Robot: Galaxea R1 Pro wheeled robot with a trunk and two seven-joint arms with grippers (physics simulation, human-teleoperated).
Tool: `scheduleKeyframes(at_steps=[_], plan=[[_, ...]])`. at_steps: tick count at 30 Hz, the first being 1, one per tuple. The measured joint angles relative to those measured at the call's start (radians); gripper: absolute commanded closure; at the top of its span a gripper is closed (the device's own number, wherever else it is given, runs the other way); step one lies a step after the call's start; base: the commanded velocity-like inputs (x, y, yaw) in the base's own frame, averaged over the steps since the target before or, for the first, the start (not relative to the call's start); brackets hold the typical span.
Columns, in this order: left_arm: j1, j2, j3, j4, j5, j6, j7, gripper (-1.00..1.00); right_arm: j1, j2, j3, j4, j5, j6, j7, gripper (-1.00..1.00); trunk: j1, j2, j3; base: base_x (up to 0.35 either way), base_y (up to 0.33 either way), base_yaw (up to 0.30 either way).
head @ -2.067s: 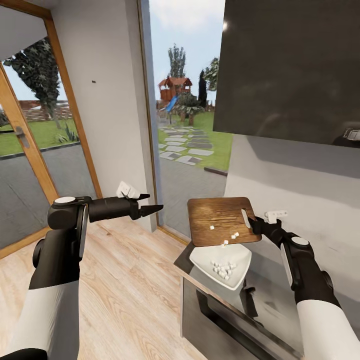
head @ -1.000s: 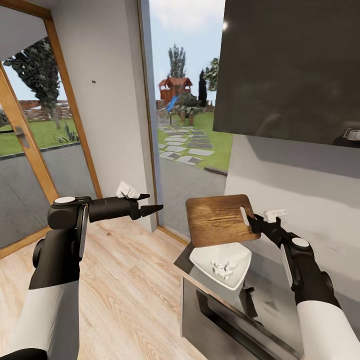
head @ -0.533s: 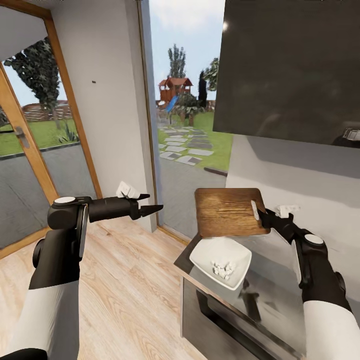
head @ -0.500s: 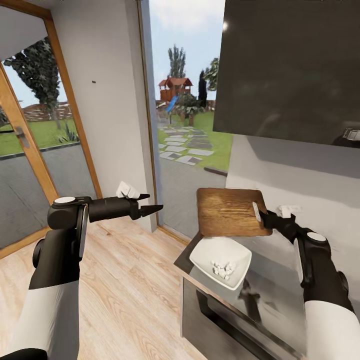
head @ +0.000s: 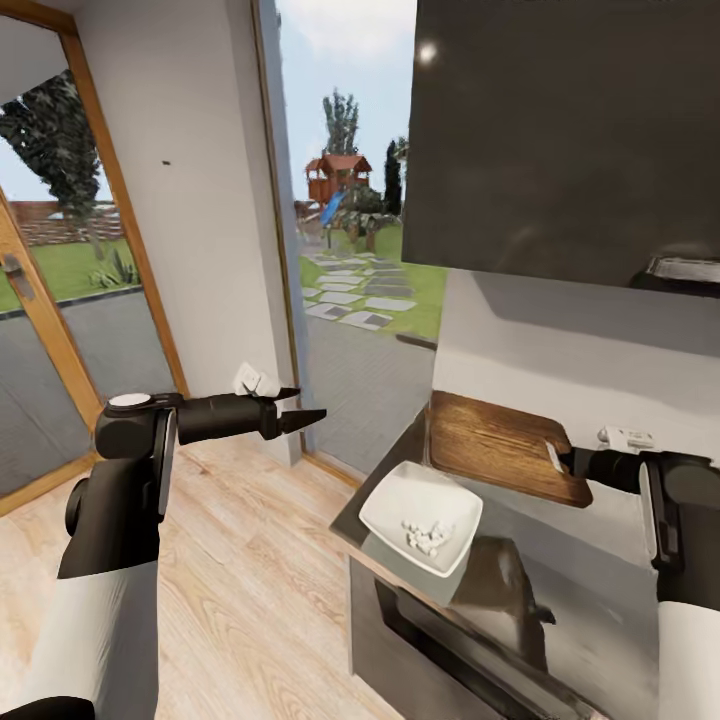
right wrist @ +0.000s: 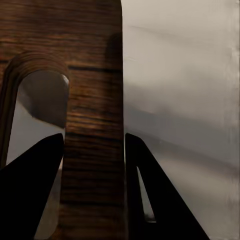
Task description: In the kitchen, take the Vidalia onion out of the sink, dice it on the chopping board with the paring knife, put the diced onion into the bowl on the countertop, then place both the paring knife and the chopping board into the sink.
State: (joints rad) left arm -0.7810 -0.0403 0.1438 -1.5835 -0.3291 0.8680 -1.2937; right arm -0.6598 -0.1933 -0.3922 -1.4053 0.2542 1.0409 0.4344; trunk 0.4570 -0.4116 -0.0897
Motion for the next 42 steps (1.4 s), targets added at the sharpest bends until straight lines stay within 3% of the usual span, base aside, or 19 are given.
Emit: scheduleKeyframes(at_steps=[24,29,34,42], plan=[[0.000,0.001,0.001,0.000,0.000,0.001,0.000,-1.00,0.000,-0.006,-0.001,-0.002,-0.003,0.002,0.003,1.00,0.000,0.000,0.000,0.000,0.000,-0.295],[0.000,0.001,0.001,0.000,0.000,0.001,0.000,-1.00,0.000,-0.006,-0.008,-0.002,-0.004,0.002,0.003,1.00,0.000,0.000,0.000,0.000,0.000,-0.283],[0.000,0.001,0.001,0.000,0.000,0.001,0.000,-1.00,0.000,-0.006,-0.043,-0.002,-0.006,0.002,0.003,1.00,0.000,0.000,0.002,0.000,0.000,-0.295],[0.000,0.001,0.001,0.000,0.000,0.001,-0.001,-1.00,0.000,-0.006,-0.046,-0.002,-0.005,0.002,0.003,1.00,0.000,0.000,0.002,0.000,0.000,-0.299]])
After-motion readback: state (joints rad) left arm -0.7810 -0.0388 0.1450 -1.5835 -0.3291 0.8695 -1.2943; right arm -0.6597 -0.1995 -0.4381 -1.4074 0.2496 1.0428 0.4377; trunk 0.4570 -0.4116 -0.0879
